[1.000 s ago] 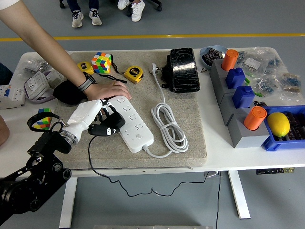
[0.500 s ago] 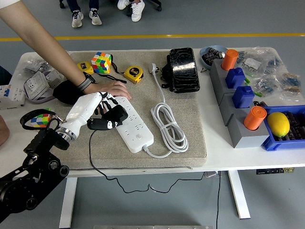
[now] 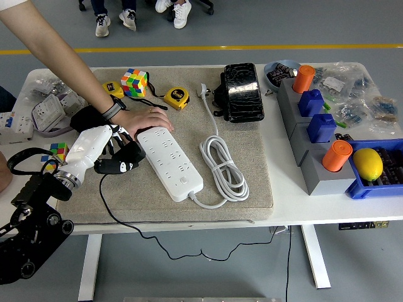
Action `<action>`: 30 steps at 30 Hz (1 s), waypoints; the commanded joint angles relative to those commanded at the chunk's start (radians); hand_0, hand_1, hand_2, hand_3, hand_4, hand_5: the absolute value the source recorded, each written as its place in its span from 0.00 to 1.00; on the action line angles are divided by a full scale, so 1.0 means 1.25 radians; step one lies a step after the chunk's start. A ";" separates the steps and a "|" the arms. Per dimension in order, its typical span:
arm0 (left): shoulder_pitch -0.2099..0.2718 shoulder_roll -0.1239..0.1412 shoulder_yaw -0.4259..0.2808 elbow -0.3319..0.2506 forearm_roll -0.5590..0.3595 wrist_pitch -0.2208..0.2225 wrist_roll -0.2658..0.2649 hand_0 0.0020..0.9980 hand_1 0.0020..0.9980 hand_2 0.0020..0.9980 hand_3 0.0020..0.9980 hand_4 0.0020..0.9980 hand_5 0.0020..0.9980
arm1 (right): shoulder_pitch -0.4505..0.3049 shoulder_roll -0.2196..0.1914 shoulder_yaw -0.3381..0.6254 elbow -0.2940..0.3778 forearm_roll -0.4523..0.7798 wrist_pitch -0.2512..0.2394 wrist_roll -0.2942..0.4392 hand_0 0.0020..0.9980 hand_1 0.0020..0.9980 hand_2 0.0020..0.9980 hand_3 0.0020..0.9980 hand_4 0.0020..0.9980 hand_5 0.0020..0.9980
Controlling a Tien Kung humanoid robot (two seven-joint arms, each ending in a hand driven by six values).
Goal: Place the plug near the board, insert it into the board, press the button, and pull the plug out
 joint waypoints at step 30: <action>0.025 0.012 -0.036 -0.024 -0.022 -0.057 0.040 0.61 0.72 0.72 0.77 1.00 0.68 | 0.000 0.000 0.013 0.003 -0.014 0.001 0.000 0.48 0.59 0.54 0.51 0.86 0.36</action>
